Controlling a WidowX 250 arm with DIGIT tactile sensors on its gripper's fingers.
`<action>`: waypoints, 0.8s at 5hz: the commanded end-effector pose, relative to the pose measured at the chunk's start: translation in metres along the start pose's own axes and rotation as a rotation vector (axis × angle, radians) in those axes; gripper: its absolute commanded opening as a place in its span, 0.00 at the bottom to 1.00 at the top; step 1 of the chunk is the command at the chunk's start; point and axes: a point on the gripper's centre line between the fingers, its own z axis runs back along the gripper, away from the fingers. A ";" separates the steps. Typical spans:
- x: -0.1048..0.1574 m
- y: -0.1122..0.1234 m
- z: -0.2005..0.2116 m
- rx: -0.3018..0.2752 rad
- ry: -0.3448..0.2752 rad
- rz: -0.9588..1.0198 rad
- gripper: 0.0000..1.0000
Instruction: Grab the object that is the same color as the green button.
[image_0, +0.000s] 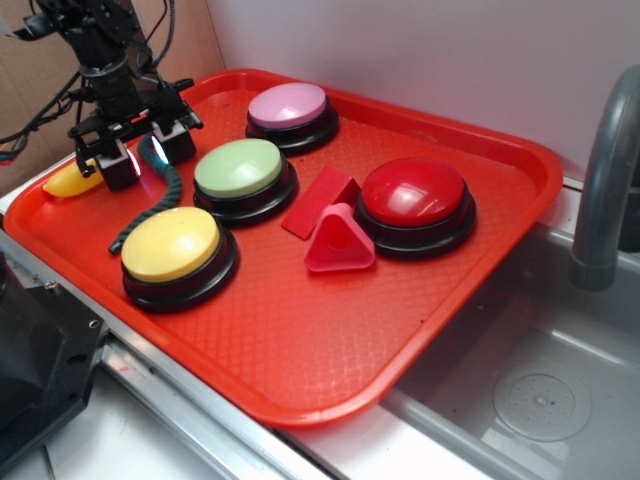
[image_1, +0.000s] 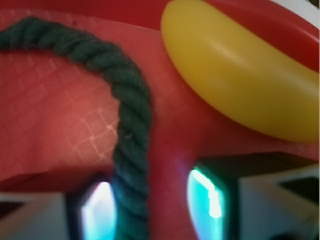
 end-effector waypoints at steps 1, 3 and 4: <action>-0.002 0.012 0.006 -0.018 0.007 -0.027 0.00; -0.003 0.011 0.060 -0.012 0.005 -0.228 0.00; -0.015 0.008 0.105 -0.088 0.017 -0.395 0.00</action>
